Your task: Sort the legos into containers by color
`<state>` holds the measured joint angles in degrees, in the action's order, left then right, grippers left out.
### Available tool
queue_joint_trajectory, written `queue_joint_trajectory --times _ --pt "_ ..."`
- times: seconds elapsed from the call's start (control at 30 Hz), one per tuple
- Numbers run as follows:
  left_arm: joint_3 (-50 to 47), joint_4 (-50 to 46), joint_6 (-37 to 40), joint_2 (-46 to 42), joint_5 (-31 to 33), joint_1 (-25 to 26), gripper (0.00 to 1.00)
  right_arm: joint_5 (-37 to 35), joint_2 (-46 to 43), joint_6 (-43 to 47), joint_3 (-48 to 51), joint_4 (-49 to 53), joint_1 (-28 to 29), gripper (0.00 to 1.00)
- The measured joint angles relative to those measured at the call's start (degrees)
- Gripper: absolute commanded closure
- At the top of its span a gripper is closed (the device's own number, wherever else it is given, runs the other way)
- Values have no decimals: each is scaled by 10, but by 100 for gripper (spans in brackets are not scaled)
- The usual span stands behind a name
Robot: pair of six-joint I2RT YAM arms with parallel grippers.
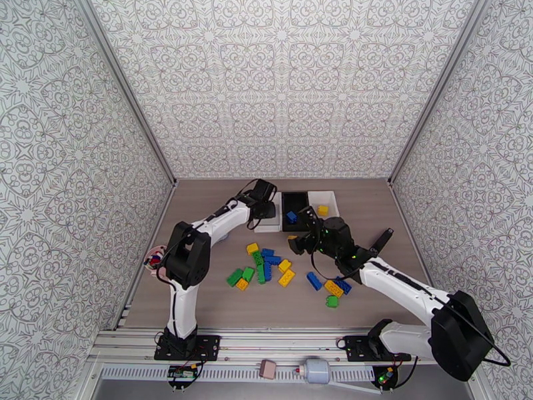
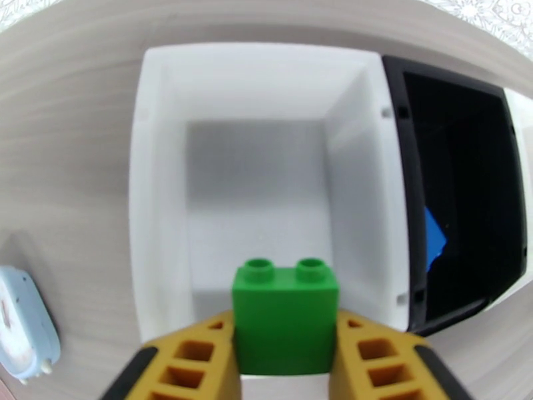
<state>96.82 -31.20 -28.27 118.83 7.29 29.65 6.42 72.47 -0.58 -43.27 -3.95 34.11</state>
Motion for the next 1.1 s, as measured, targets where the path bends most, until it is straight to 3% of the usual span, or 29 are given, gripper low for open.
queue_joint_trajectory --times 0.33,0.57,0.77,1.1 --pt "-1 -2 1 -3 -2 -2 43 -14 -10 0 0 16 0 10" --pt "-87 3 -2 -112 4 -2 32 -15 -1 13 -1 35 13 9" --pt "-186 17 -17 -235 14 -9 23 17 37 109 -39 114 31 8" --pt "-326 20 -41 -353 15 -57 20 66 176 276 -212 287 52 9"
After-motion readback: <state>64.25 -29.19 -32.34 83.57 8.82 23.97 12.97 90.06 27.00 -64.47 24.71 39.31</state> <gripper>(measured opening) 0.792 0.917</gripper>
